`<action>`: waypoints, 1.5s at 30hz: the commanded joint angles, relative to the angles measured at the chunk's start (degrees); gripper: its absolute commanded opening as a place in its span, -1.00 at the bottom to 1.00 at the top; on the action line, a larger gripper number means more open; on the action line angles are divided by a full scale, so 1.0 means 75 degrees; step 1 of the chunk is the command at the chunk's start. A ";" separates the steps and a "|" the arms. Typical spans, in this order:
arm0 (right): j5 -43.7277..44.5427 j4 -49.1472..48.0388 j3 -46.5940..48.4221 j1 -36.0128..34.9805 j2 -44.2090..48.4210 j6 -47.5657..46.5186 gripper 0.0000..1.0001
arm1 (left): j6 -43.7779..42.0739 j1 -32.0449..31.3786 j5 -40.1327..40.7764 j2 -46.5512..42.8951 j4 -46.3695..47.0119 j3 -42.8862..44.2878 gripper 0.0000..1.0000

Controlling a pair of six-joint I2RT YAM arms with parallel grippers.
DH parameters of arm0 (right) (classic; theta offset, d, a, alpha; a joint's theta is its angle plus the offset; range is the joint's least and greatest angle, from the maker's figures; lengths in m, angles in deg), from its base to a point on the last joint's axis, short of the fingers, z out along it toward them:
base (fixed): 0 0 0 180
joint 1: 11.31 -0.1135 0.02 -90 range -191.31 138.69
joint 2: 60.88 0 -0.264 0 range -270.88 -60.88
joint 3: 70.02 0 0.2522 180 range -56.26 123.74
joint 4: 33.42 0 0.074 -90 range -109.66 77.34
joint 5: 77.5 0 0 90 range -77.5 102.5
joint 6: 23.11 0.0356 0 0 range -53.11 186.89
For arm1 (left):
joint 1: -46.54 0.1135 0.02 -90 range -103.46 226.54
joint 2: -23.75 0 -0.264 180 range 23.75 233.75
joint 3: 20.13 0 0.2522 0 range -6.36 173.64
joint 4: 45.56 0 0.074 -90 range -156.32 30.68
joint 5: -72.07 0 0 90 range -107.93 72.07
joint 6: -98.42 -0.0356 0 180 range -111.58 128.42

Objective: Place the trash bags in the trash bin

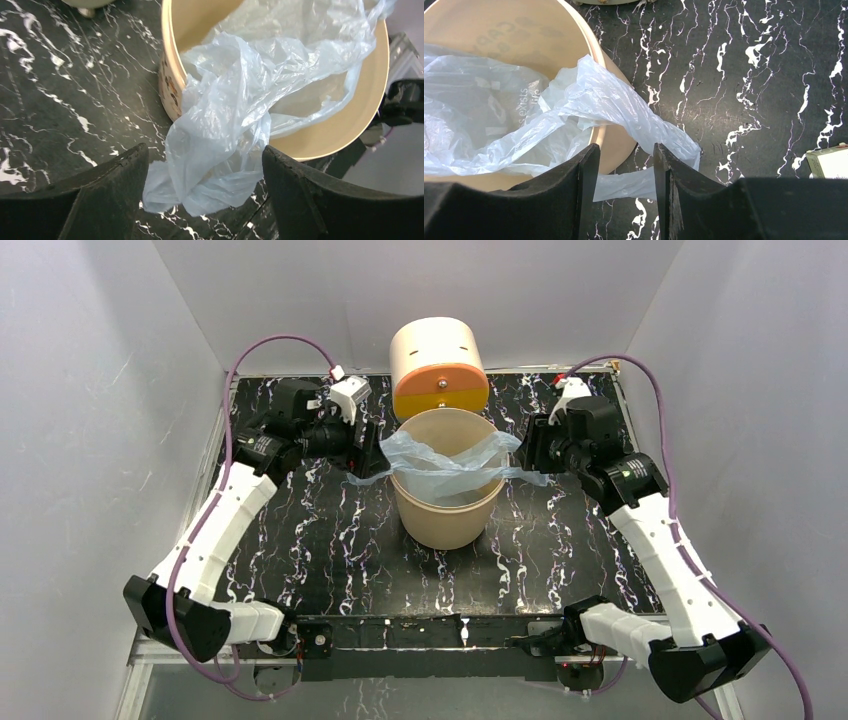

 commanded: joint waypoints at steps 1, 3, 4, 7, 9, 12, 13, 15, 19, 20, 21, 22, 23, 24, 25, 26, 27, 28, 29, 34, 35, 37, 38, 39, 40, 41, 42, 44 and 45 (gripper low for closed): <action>-0.0089 -0.0141 0.0422 0.0036 -0.0171 -0.0147 0.06 | -0.0266 0.0085 -0.0942 -0.0148 0.0383 -0.0154 0.44; 0.0078 -0.0070 0.0487 0.0040 -0.0172 -0.0216 0.02 | -0.0210 0.0113 -0.0686 -0.0050 0.0442 -0.0095 0.08; 0.0114 -0.0045 0.0523 0.0042 -0.0155 -0.0240 -0.01 | -0.0209 0.0128 -0.0486 -0.0009 0.0380 -0.0032 -0.10; 0.0189 -0.0099 0.0550 0.0043 -0.0073 -0.0342 -0.07 | 0.0034 0.0178 -0.0090 -0.0067 0.0478 0.0108 -0.44; 0.0261 -0.0116 0.0553 0.0041 -0.0109 -0.0457 -0.16 | 0.0109 0.0180 0.0147 -0.0177 0.0633 0.0034 -0.69; 0.0406 -0.0062 0.0638 0.0033 -0.0297 -0.0564 -0.28 | 0.0033 0.0201 0.0538 -0.0169 0.0517 -0.0018 -1.00; 0.0420 -0.0043 0.0669 0.0036 -0.0344 -0.0597 -0.40 | 0.0055 0.0208 0.0701 -0.0164 0.0519 -0.0062 -1.00; 0.0433 -0.0099 0.0681 0.0043 -0.0406 -0.0638 -0.50 | 0.0085 0.0219 0.0931 -0.0169 0.0588 -0.0158 -1.00; 0.0316 -0.0229 0.0774 0.0036 -0.0487 -0.0743 -0.36 | 0.0152 0.0243 0.1267 -0.0130 0.0760 -0.0295 -1.00; 0.0240 -0.0212 0.0815 0.0043 -0.0511 -0.0754 -0.14 | 0.0189 0.0257 0.1237 -0.0129 0.0867 -0.0366 -1.00; 0.0121 -0.0221 0.0826 0.0036 -0.0536 -0.0805 -0.04 | 0.0231 0.0261 0.1137 -0.0134 0.0992 -0.0428 -1.00; 0.0031 -0.0261 0.0803 0.0033 -0.0536 -0.0872 0.01 | 0.0271 0.0260 0.1075 -0.0125 0.1094 -0.0481 -1.00; -0.0005 -0.0335 0.0779 0.0037 -0.0542 -0.0920 0.07 | 0.0307 0.0261 0.1055 -0.0103 0.1155 -0.0518 -1.00; -0.0051 -0.0398 0.0729 0.0035 -0.0549 -0.0956 0.11 | 0.0326 0.0269 0.1064 -0.0054 0.1158 -0.0530 -1.00; -0.0121 -0.0407 0.0738 0.0043 -0.0565 -0.1011 0.14 | 0.0355 0.0272 0.1118 -0.0001 0.1157 -0.0535 -1.00; -0.0187 -0.0395 0.0780 0.0040 -0.0595 -0.1021 0.15 | 0.0395 0.0279 0.1167 0.0046 0.1157 -0.0545 -1.00; -0.0249 -0.0398 0.0821 0.0037 -0.0621 -0.0997 0.15 | 0.0435 0.0284 0.1175 0.0085 0.1177 -0.0572 -1.00; -0.0264 -0.0409 0.0865 0.0042 -0.0638 -0.0972 0.16 | 0.0465 0.0285 0.1122 0.0092 0.1215 -0.0604 -1.00; -0.0520 -0.0453 0.0893 0.0040 -0.0609 -0.0950 0.16 | 0.0511 0.0285 0.1051 0.0094 0.1301 -0.0653 -1.00; -0.0862 -0.0378 0.1082 0.0044 -0.0333 -0.0876 0.17 | 0.0612 0.0296 0.0992 0.0084 0.1488 -0.0750 -1.00; -0.0930 -0.0320 0.1201 0.0040 -0.0243 -0.0781 0.12 | 0.0606 0.0296 0.0960 0.0109 0.1485 -0.0748 -1.00; -0.0834 0.0114 0.2047 0.0034 0.0000 -0.0077 0.06 | 0.0573 0.0293 0.0929 0.0151 0.1466 -0.0722 -1.00; -0.1181 -0.0140 0.2162 0.0039 0.0329 -0.0025 0.09 | 0.0557 0.0296 0.0934 0.0161 0.1447 -0.0699 -1.00; -0.1534 -0.0573 0.2080 0.0041 0.0649 -0.0141 0.16 | 0.0559 0.0296 0.0936 0.0164 0.1479 -0.0707 -1.00; -0.1560 -0.0803 0.1989 0.0041 0.0848 -0.0272 0.26 | 0.0599 0.0299 0.0937 0.0173 0.1553 -0.0750 -1.00; -0.1396 -0.0746 0.1980 0.0043 0.0867 -0.0415 0.32 | 0.0654 0.0304 0.0910 0.0182 0.1672 -0.0811 -1.00; -0.1112 -0.0425 0.2091 0.0040 0.0720 -0.0505 0.33 | 0.0698 0.0302 0.0865 0.0203 0.1747 -0.0851 -1.00; -0.0545 0.0327 0.2228 0.0038 0.0305 -0.0612 0.35 | 0.0717 0.0306 0.0788 0.0284 0.1732 -0.0862 -1.00; -0.0471 0.0458 0.2091 0.0036 0.0117 -0.0706 0.37 | 0.0716 0.0308 0.0779 0.0308 0.1721 -0.0862 -1.00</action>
